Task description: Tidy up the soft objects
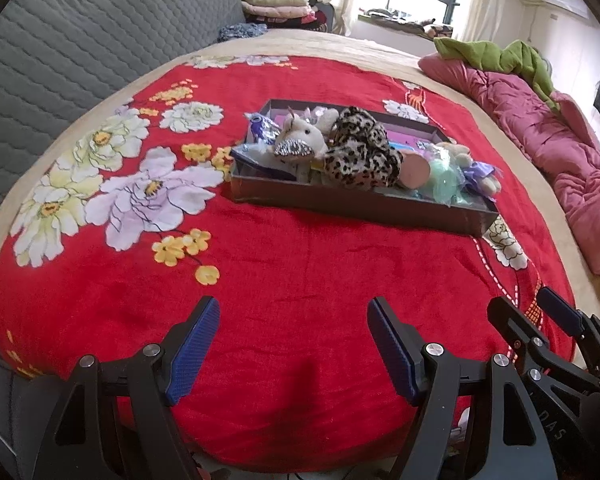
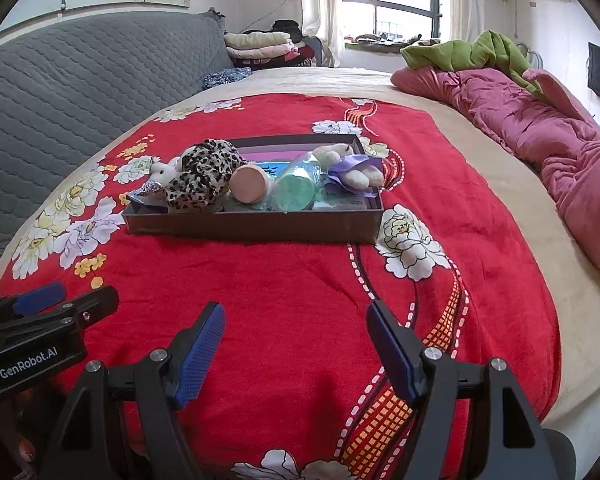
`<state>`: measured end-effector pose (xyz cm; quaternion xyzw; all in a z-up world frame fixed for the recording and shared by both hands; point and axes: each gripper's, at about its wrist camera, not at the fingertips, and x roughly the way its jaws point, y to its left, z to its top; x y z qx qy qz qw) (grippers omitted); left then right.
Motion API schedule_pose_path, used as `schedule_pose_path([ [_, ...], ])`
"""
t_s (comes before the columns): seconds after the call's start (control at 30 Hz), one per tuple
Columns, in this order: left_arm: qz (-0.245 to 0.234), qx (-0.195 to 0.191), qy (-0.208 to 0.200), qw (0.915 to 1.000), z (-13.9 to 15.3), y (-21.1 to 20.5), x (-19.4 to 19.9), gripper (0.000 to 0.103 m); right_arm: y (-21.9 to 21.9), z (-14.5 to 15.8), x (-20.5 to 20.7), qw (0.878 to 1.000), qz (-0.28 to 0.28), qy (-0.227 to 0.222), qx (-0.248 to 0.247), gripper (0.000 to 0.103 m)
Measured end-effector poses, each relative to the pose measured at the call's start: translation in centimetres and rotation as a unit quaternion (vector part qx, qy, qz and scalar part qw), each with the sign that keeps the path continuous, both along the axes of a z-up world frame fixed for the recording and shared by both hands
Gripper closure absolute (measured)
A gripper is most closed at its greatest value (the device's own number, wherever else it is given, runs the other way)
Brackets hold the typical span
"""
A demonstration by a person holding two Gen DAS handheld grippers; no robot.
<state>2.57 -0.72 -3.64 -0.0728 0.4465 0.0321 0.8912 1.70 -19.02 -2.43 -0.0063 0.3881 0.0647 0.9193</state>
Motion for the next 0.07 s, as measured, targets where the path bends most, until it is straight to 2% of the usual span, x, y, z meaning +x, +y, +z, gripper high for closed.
schedule_pose_path([
  [0.07,0.000,-0.008,0.007,0.9999,-0.51,0.23,0.30,0.026,-0.09,-0.30,0.23,1.000,-0.001,0.003,0.002,0.030],
])
